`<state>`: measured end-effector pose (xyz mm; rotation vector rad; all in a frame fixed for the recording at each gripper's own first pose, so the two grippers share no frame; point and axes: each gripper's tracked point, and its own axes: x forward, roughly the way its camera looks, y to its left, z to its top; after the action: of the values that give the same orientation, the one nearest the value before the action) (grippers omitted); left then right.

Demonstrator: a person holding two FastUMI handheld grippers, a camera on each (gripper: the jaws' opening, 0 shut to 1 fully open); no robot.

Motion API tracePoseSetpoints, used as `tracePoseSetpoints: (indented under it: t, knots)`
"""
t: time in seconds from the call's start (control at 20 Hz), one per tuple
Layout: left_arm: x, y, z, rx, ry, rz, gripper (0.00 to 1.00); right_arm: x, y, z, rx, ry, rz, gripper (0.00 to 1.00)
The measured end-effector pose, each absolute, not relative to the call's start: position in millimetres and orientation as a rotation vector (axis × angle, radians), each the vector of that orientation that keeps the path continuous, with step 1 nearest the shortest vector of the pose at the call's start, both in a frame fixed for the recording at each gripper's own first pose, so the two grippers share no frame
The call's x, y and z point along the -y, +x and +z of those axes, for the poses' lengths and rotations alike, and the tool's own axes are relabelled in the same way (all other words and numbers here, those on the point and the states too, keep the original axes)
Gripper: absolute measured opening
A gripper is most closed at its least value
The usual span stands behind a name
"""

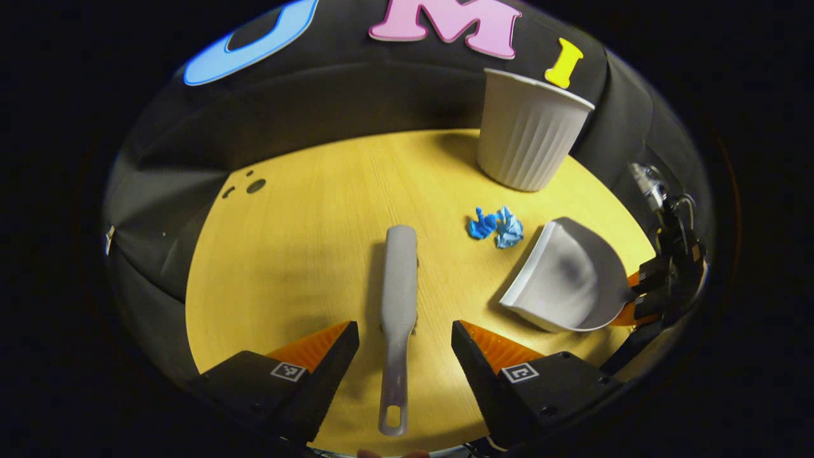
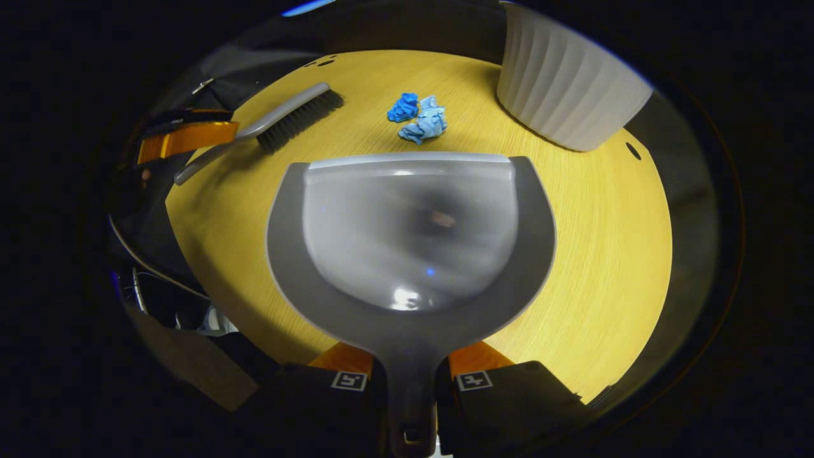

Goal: Pick up the small broom and dustpan from the desktop, sweep the trash into the dustpan with the broom, and then empty the trash into the garbage bin.

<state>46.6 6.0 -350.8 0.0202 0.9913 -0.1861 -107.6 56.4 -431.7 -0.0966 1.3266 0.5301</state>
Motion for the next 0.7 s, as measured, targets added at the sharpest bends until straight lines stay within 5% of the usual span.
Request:
tracePoseSetpoints:
  t: [0.25,0.65,0.7]
  knots:
    - [-9,36,-396,-1.149,0.013,-0.177,0.89,-45,-101,-431,-1.322,-0.097,0.529,0.41]
    - [-11,35,-416,-1.224,0.074,-0.203,0.60,-35,-89,-430,-1.315,-0.086,0.520,0.36]
    - [-11,36,-415,-1.227,0.075,-0.200,0.48,-35,-89,-430,-1.313,-0.086,0.523,0.36]
